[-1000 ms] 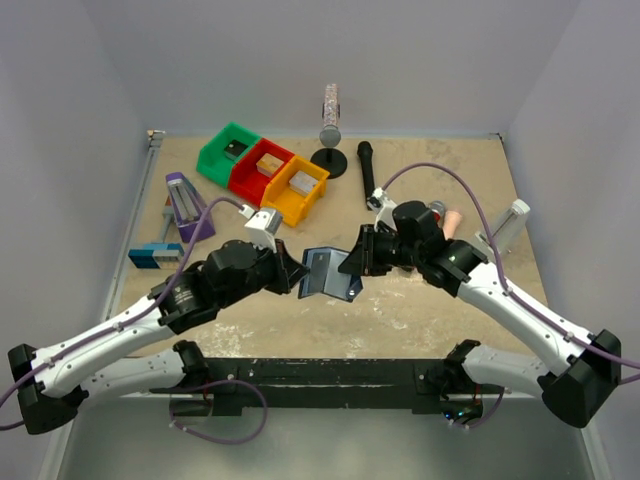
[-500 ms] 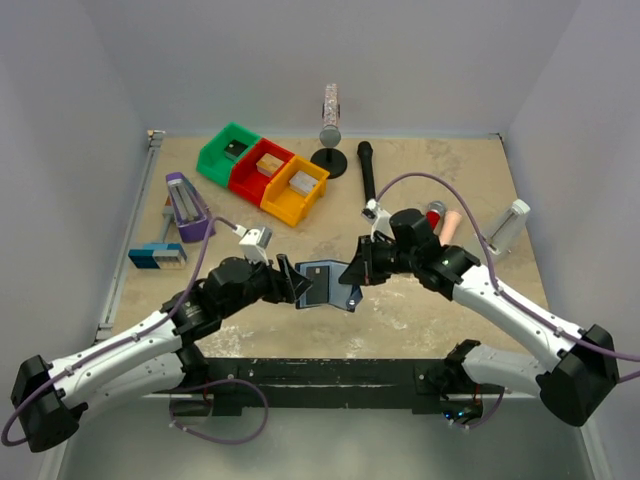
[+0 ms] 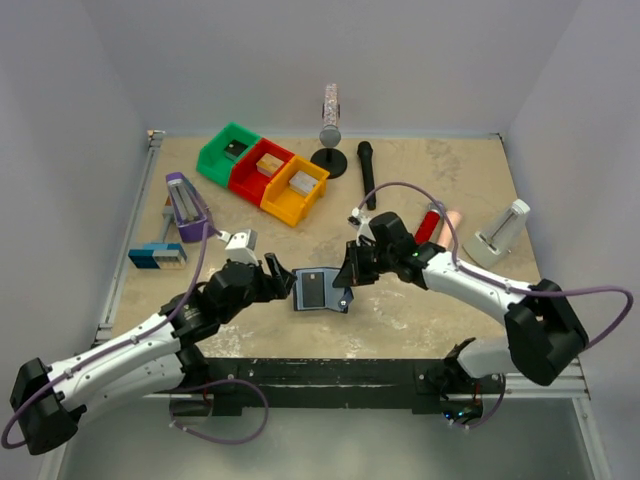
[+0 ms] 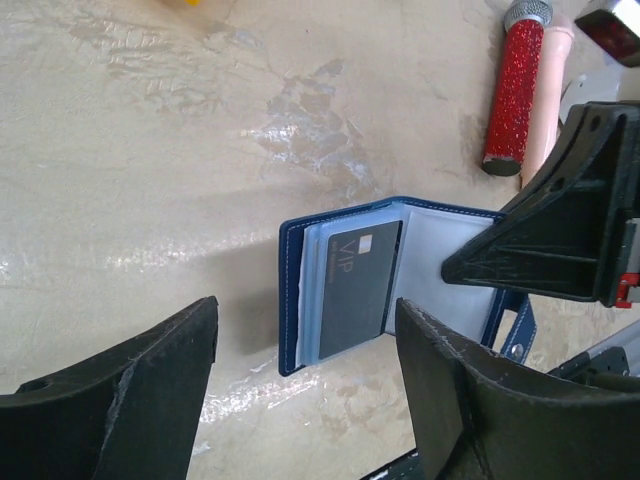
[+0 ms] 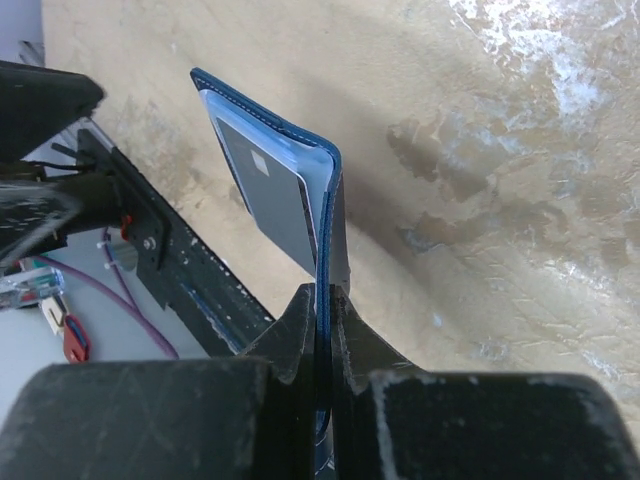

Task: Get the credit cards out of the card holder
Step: Open the card holder at the center of the board.

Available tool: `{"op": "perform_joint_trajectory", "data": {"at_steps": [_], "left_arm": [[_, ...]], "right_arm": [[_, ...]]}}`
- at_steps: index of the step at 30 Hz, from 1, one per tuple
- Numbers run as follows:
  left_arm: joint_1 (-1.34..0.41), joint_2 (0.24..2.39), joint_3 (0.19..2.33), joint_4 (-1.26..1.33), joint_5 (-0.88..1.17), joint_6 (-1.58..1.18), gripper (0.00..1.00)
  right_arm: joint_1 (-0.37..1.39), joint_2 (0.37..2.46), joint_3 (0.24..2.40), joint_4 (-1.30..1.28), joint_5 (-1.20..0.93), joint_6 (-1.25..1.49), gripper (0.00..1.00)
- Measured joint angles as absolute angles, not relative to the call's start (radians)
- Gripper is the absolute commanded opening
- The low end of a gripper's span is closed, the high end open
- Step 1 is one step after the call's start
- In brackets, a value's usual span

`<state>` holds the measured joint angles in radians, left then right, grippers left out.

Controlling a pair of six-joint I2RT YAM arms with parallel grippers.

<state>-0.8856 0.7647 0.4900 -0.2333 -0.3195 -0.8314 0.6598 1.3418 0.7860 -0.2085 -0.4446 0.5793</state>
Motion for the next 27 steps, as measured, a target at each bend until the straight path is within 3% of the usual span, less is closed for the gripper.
{"op": "perform_joint_trajectory", "data": {"at_steps": [5, 14, 27], "left_arm": [[-0.885, 0.757, 0.451, -0.191, -0.327, -0.854, 0.68], [-0.884, 1.011, 0.418, 0.039, -0.183, -0.890, 0.60], [-0.884, 1.186, 0.404, 0.208, -0.119, -0.902, 0.54]], "right_arm": [[0.659, 1.423, 0.783, -0.170, -0.441, 0.583, 0.00], [0.655, 1.509, 0.783, -0.125, -0.436, 0.604, 0.00], [0.653, 1.588, 0.779, -0.094, -0.436, 0.622, 0.00]]}}
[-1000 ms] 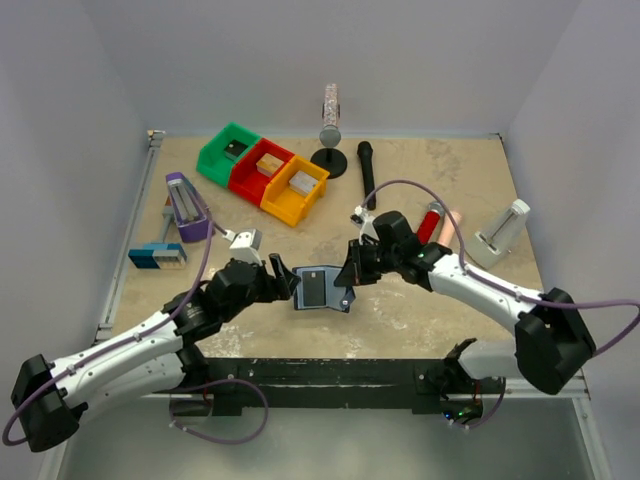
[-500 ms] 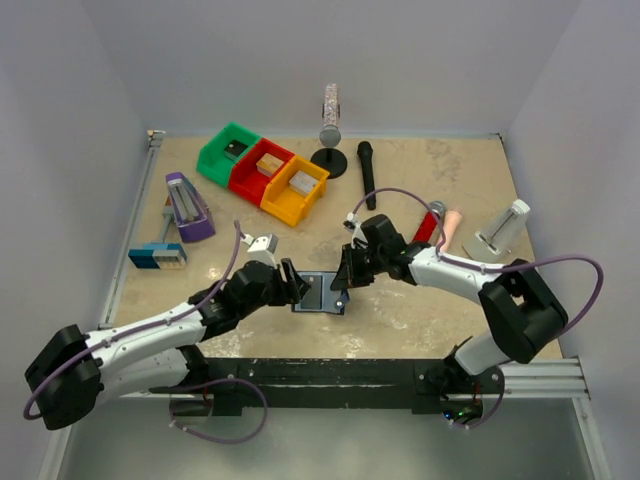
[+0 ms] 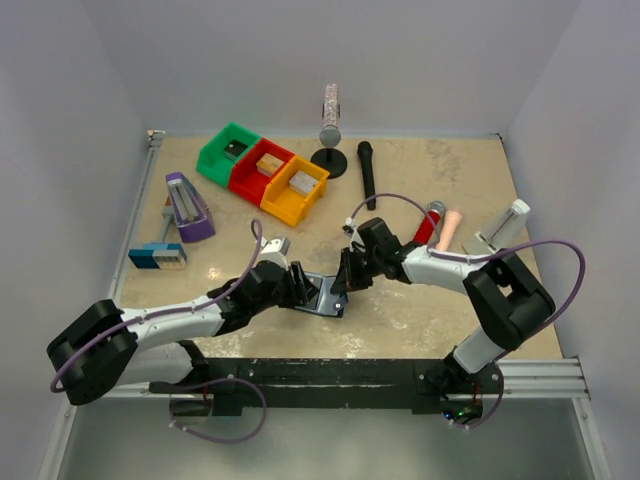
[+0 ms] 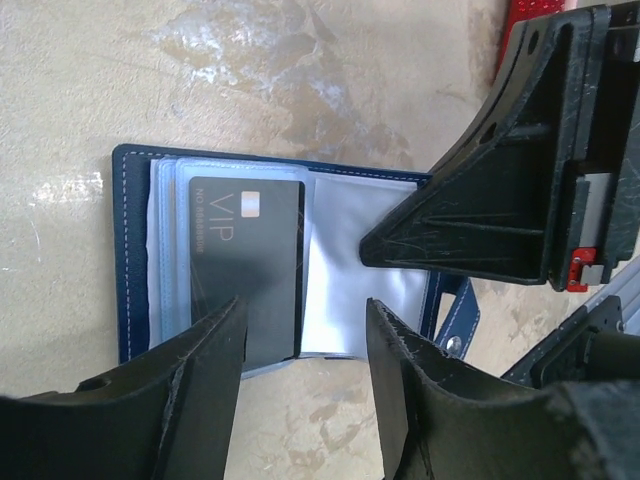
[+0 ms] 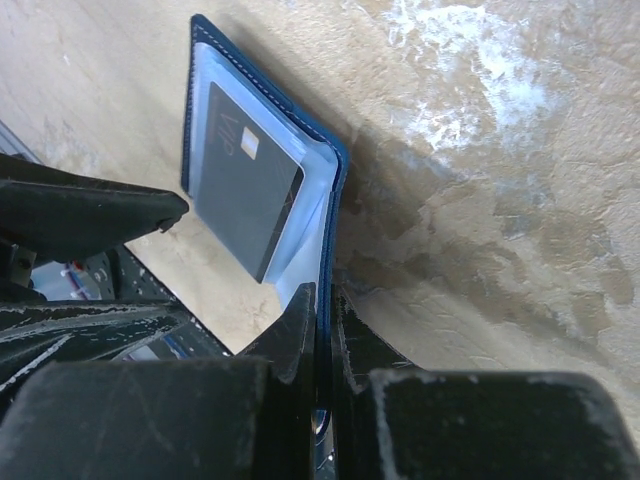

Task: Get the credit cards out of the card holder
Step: Open the card holder at the center of the board.

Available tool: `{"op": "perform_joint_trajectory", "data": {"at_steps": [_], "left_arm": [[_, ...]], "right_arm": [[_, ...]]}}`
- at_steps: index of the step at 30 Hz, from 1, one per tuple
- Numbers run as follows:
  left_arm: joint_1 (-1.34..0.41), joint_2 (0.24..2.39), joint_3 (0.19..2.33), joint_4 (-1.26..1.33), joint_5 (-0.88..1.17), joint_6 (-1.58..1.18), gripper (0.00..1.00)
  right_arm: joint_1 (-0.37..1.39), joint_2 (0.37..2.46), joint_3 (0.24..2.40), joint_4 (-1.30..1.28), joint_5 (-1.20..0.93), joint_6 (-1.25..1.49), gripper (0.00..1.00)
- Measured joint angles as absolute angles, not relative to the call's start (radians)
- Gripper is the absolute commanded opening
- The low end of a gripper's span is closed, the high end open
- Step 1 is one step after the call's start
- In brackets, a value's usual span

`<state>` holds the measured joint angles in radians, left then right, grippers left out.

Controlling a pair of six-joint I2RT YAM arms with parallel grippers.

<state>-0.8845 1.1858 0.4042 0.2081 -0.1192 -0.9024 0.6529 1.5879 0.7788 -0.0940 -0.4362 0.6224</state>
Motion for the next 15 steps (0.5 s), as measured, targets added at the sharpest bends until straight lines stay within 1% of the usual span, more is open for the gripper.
{"op": "perform_joint_trajectory", "data": {"at_steps": [6, 15], "left_arm": [[-0.884, 1.237, 0.379, 0.237, -0.119, -0.907, 0.49], [-0.884, 1.248, 0.350, 0.276, -0.121, -0.926, 0.42]], "right_arm": [[0.649, 1.603, 0.778, -0.093, -0.436, 0.621, 0.00], [0.646, 1.618, 0.786, -0.120, -0.419, 0.583, 0.00]]}}
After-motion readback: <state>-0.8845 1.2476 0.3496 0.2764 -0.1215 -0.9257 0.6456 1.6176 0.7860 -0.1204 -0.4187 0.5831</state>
